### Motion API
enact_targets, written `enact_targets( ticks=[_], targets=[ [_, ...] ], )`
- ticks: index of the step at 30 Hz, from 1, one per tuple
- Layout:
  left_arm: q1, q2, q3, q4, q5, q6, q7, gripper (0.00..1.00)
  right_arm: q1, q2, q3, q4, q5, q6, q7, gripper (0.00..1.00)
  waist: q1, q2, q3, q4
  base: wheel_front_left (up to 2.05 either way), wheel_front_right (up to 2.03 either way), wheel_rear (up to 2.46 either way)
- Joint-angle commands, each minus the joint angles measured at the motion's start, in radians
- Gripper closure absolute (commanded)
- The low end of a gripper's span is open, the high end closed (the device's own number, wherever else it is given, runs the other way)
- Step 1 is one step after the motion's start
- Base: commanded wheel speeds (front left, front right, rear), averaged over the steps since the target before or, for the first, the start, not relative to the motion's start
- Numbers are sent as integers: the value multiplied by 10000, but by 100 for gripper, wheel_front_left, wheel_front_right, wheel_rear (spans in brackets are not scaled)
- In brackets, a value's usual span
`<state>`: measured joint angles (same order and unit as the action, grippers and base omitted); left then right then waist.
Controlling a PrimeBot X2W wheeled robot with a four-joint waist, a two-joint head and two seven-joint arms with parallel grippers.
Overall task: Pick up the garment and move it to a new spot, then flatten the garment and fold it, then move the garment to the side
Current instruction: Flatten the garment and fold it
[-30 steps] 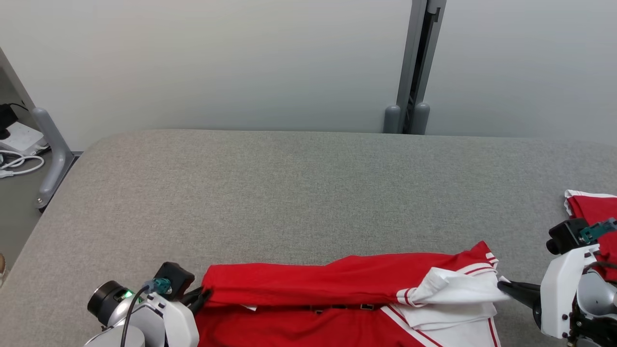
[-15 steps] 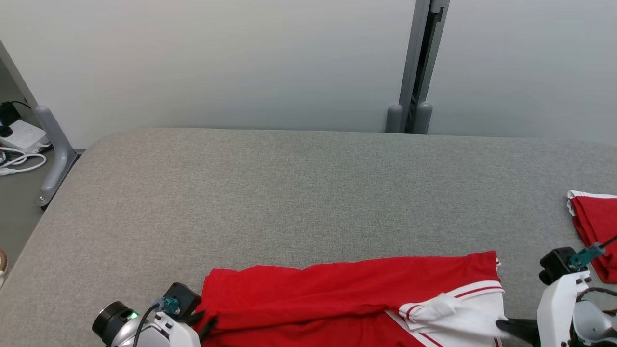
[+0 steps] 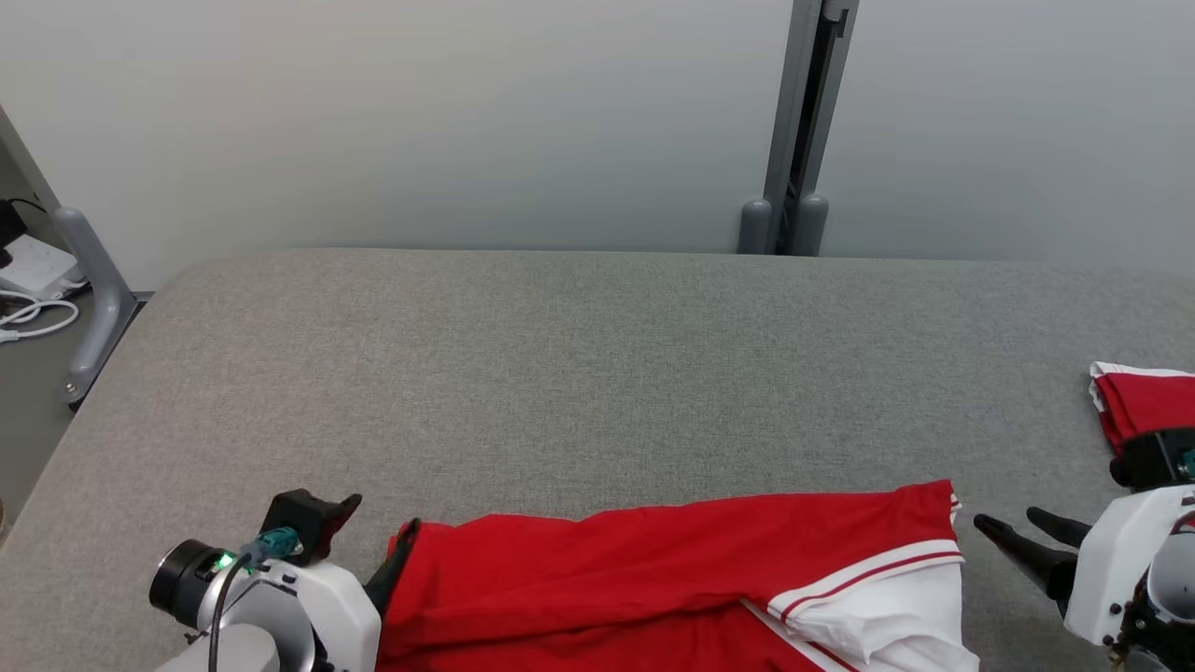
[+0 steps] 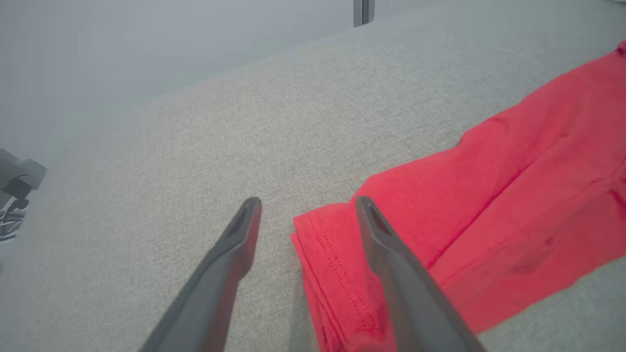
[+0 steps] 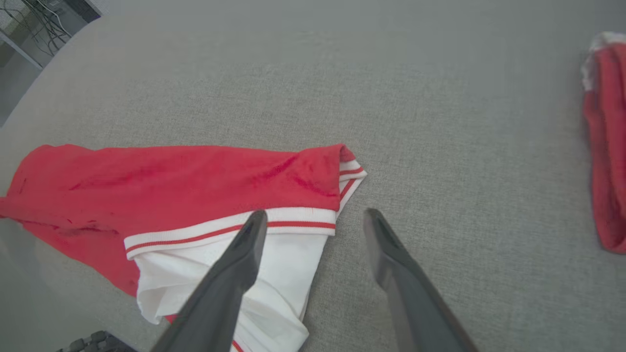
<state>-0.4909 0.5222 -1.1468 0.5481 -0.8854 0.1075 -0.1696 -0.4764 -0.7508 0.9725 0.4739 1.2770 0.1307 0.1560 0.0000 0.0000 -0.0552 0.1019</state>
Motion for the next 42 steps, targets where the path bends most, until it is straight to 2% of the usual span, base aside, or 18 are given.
enact_targets(
  ticks=[1, 8, 14, 18, 25, 42],
  targets=[
    [11, -30, 175, -23, -137, 136, -190, 0, 257, 145, -149, 174, -111, 1, -389, 0, 0, 0, 11, -21, 0, 0, 0],
    [392, -480, 1215, -181, -366, 660, -899, 0, 870, 1112, -871, 1111, -596, 1, -2436, 0, 0, 0, 81, -95, 0, 0, 0],
    [1077, -908, 2441, -701, 280, 800, -959, 0, 1440, 1848, -1073, 1718, -739, 1, -3333, 0, 0, 0, 154, -172, 0, 0, 0],
    [1608, -1182, 3205, -913, 872, 646, -956, 0, 1725, 2296, -1068, 2072, -640, 1, -3426, 0, 0, 0, 167, -202, 0, 0, 0],
    [2111, -1516, 3969, -808, 1592, 260, -958, 0, 1872, 2794, -1055, 2500, -419, 1, -3268, 0, 0, 0, 180, -176, 0, 0, 0],
    [2238, -2022, 4820, -282, 2477, -372, -960, 0, 1558, 3529, -536, 3059, -139, 1, -3009, 0, 0, 0, 311, 11, 0, 0, 0]
  ],
)
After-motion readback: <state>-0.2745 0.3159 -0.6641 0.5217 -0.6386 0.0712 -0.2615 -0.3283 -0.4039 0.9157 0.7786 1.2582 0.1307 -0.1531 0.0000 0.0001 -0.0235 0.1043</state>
